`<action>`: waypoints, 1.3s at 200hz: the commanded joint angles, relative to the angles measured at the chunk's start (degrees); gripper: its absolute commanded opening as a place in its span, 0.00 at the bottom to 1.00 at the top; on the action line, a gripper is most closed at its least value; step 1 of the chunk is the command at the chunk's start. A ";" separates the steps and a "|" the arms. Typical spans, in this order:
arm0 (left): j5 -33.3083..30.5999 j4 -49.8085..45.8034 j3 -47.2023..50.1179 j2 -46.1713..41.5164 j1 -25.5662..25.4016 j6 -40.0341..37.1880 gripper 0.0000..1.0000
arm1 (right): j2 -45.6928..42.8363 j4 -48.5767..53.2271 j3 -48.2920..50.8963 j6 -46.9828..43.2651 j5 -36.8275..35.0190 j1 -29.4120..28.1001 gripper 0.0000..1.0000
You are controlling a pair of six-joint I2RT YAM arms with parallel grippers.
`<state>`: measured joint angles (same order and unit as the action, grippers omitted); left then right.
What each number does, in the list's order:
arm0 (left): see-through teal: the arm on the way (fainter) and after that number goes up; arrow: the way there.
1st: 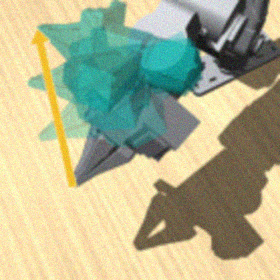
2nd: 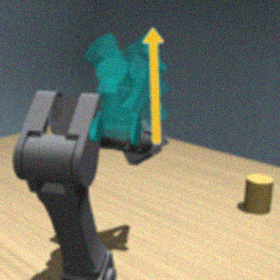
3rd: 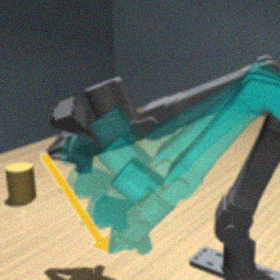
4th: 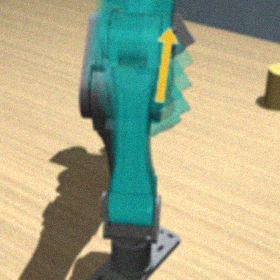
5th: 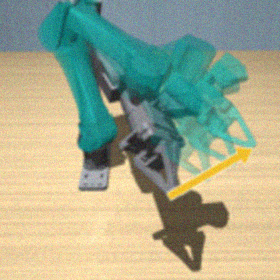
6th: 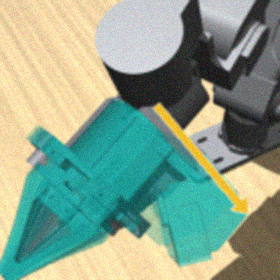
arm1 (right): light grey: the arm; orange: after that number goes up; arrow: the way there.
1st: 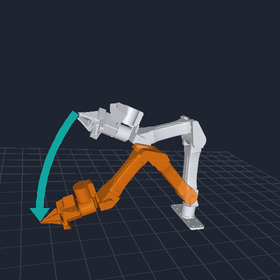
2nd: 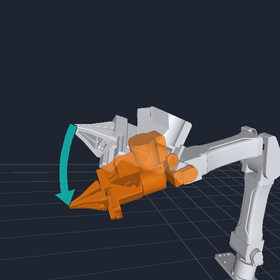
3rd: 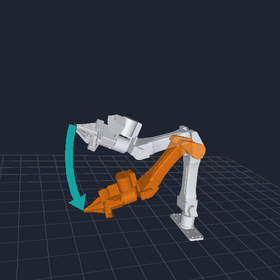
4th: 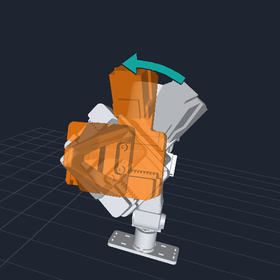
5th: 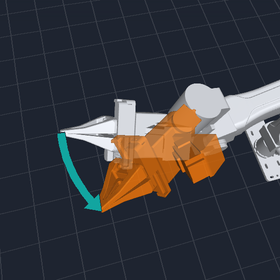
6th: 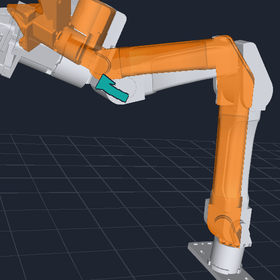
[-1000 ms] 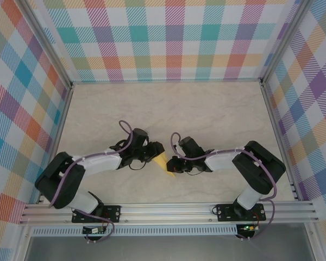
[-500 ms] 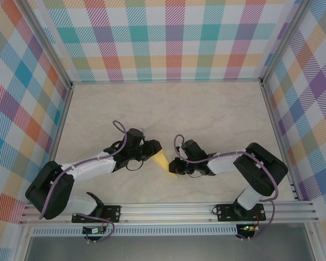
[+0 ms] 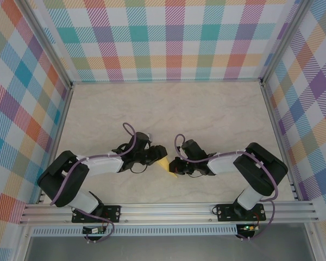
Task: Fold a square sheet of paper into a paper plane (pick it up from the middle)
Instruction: Fold the wing for the fifth time at the center of the table.
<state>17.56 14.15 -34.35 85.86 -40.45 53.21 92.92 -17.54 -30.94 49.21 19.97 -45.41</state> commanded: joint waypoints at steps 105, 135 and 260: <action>-2.07 7.63 6.54 -4.27 -2.88 -2.15 0.55 | 2.79 3.45 -1.06 1.77 -0.98 0.14 0.03; -2.06 9.47 6.91 -3.66 -2.92 -2.30 0.55 | 3.24 3.39 -1.14 2.12 -0.81 0.32 0.03; -6.60 9.71 3.75 5.45 -3.15 -2.35 0.54 | 4.47 3.35 -1.48 1.50 0.87 0.58 0.03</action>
<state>14.66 24.53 -29.76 89.78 -43.11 51.57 95.11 -18.44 -32.27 51.68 22.17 -44.99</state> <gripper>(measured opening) 0.541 0.048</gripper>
